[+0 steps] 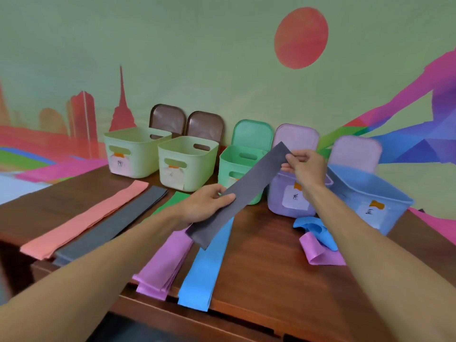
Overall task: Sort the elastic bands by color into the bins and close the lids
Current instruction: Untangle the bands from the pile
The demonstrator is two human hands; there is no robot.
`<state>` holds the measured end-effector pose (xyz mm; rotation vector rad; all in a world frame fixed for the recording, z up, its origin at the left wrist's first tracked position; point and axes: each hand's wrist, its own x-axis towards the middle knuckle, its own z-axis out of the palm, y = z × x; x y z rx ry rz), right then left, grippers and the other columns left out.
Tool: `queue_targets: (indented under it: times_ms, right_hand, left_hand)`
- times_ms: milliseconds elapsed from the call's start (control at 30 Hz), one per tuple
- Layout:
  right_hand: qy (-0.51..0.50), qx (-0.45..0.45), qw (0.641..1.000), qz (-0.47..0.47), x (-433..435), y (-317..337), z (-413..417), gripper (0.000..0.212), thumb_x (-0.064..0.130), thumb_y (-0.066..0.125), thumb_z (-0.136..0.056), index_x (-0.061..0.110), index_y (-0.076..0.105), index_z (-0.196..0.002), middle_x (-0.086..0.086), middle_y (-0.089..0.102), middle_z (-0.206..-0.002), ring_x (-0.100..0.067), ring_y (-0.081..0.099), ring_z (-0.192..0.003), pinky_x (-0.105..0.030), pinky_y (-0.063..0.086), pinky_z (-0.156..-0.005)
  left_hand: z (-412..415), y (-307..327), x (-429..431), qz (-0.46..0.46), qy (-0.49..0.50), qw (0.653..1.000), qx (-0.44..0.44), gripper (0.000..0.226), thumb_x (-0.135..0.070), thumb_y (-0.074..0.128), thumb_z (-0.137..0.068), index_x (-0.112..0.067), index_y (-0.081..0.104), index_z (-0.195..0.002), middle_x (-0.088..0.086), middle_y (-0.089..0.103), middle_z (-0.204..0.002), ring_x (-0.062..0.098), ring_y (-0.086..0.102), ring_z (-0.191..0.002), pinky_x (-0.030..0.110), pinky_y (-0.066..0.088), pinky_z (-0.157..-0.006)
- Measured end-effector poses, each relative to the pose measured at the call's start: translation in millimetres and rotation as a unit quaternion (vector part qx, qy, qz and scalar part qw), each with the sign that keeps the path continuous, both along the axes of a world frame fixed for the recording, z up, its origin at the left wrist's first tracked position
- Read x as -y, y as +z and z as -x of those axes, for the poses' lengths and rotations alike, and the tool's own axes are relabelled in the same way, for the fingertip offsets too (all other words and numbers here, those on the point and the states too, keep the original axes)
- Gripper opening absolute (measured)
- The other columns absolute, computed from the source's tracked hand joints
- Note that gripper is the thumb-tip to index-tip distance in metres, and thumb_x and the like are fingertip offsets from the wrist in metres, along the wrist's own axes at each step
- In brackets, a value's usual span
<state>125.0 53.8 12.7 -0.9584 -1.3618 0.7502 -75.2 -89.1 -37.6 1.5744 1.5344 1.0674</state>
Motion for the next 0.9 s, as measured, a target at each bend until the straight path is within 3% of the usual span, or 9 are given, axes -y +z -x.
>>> queue_targets:
  times_ms: [100, 200, 300, 367, 500, 600, 800, 900]
  right_hand:
    - [0.036, 0.028, 0.998, 0.036, -6.1, -10.0, 26.3, 0.012, -0.001, 0.061, -0.089, 0.002, 0.057, -0.100, -0.007, 0.063, -0.075, -0.006, 0.064, -0.049, -0.015, 0.055, -0.055]
    - [0.072, 0.042, 0.995, 0.059, -9.1, -18.4, 58.0, 0.014, -0.005, 0.060, -0.088, 0.001, 0.055, -0.100, -0.011, 0.061, -0.080, -0.008, 0.064, -0.051, -0.017, 0.057, -0.057]
    - [0.093, 0.079, 0.990, 0.068, -9.8, -26.6, 92.8, 0.010, -0.003, 0.062, -0.087, 0.004, 0.058, -0.090, -0.010, 0.061, -0.075, -0.006, 0.063, -0.047, -0.021, 0.058, -0.057]
    - [0.095, 0.118, 0.987, 0.061, -9.5, -32.3, 116.9, 0.009, 0.000, 0.065, -0.085, 0.002, 0.062, -0.093, -0.006, 0.062, -0.069, -0.007, 0.061, -0.046, -0.024, 0.057, -0.058]
    - [0.091, 0.226, 0.970, 0.010, -5.7, -44.5, 166.5, 0.008, 0.009, 0.070, -0.082, 0.010, 0.068, -0.090, -0.001, 0.066, -0.072, -0.011, 0.058, -0.054, -0.020, 0.046, -0.048]
    - [0.101, 0.277, 0.955, -0.026, -4.2, -55.4, 201.5, 0.010, 0.015, 0.074, -0.079, 0.012, 0.072, -0.089, -0.005, 0.070, -0.080, -0.011, 0.060, -0.063, -0.022, 0.049, -0.061]
    - [0.138, 0.350, 0.926, -0.032, -2.3, -78.4, 256.6, 0.003, 0.017, 0.072, -0.081, 0.020, 0.071, -0.083, 0.001, 0.068, -0.077, -0.019, 0.066, -0.079, -0.036, 0.055, -0.083]
    - [0.136, 0.391, 0.909, -0.036, -4.9, -87.7, 276.1, 0.009, 0.019, 0.070, -0.083, 0.017, 0.073, -0.092, -0.004, 0.072, -0.096, -0.020, 0.065, -0.094, -0.034, 0.052, -0.088]
  left_hand:
    - [30.9, 1.7, 17.9, 0.082, -0.030, 0.993, 0.085, 0.030, -0.028, 0.061, -0.091, -0.012, 0.054, -0.116, 0.010, 0.068, -0.101, 0.017, 0.066, -0.082, 0.028, 0.052, -0.072]
    - [60.3, 1.0, 32.5, 0.129, -0.054, 0.985, 0.104, 0.026, -0.019, 0.058, -0.093, -0.016, 0.051, -0.117, 0.012, 0.066, -0.108, 0.016, 0.066, -0.080, 0.026, 0.053, -0.070]
    - [90.5, -4.7, 42.9, 0.129, -0.029, 0.985, 0.112, 0.026, -0.017, 0.057, -0.093, -0.014, 0.052, -0.118, 0.007, 0.068, -0.102, 0.012, 0.067, -0.077, 0.023, 0.055, -0.066]
    - [111.4, -10.0, 49.8, 0.129, -0.004, 0.987, 0.099, 0.026, -0.016, 0.060, -0.091, -0.011, 0.054, -0.117, 0.006, 0.067, -0.098, 0.011, 0.066, -0.074, 0.022, 0.053, -0.063]
    - [150.7, -19.0, 69.4, 0.138, 0.053, 0.986, 0.081, 0.016, -0.012, 0.064, -0.088, -0.008, 0.060, -0.103, 0.006, 0.070, -0.086, 0.013, 0.066, -0.066, 0.021, 0.054, -0.057]
    - [175.1, -24.4, 83.8, 0.152, 0.089, 0.981, 0.079, 0.004, -0.013, 0.066, -0.087, -0.010, 0.062, -0.086, 0.004, 0.070, -0.075, 0.011, 0.065, -0.058, 0.019, 0.051, -0.051]
    - [204.2, -36.7, 94.2, 0.163, 0.179, 0.969, 0.041, 0.018, -0.020, 0.071, -0.083, -0.005, 0.065, -0.091, 0.010, 0.066, -0.083, 0.016, 0.062, -0.063, 0.021, 0.050, -0.051]
    - [211.1, -42.2, 93.5, 0.164, 0.193, 0.967, 0.020, 0.020, -0.022, 0.071, -0.083, -0.005, 0.065, -0.093, 0.011, 0.066, -0.087, 0.018, 0.064, -0.068, 0.024, 0.051, -0.056]
